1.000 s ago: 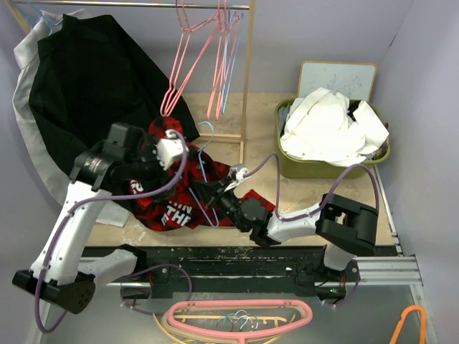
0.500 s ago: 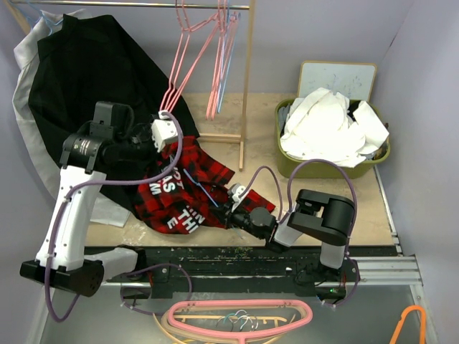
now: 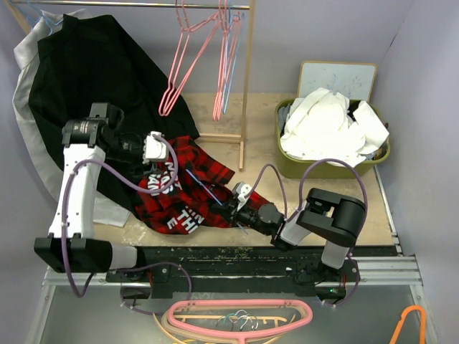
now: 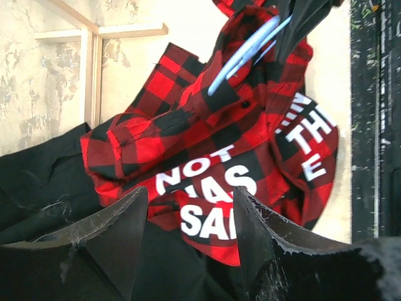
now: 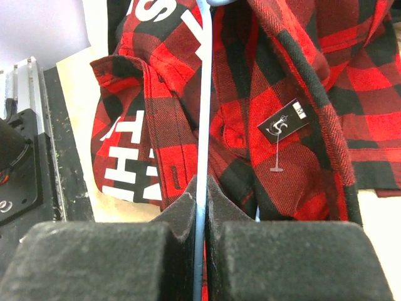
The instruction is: Place the shirt on the hanger
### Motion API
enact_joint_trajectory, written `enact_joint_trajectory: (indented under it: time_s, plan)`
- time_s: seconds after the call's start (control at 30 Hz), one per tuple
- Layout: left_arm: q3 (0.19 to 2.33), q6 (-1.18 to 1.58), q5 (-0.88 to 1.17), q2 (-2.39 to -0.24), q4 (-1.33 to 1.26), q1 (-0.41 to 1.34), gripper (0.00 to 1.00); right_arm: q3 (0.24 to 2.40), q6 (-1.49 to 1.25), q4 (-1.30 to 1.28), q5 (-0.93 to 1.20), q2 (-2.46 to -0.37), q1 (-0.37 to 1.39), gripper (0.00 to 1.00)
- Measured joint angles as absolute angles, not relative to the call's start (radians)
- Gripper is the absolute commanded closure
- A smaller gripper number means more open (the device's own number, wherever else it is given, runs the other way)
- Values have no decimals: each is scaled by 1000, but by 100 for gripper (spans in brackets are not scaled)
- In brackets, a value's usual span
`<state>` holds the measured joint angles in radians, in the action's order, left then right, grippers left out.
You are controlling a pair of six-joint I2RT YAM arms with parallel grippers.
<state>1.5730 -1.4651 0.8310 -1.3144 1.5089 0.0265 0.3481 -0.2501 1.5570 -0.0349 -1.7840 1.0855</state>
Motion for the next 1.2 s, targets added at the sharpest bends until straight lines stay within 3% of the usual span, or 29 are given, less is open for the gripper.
enact_joint_trajectory:
  time_s: [0.17,0.37,0.57,1.0,1.2]
  plan:
    - [1573,-1625,894,-1428,1521,-16,33,318,-250,1559,-11,-1729,1069,100]
    - [1560,-1695,910,-1535,1521,53,31,318,-250,1562,12,-1718,1067,100]
    - [1578,-1731,947,-1588,1536,100,38,318,-251,1562,19,-1718,1066,100]
    - [1593,-1751,1016,-1713,1533,160,37,318,-255,1562,18,-1680,1060,100]
    - [1593,-1758,1039,-1727,1535,174,41,318,-257,1562,18,-1680,1059,100]
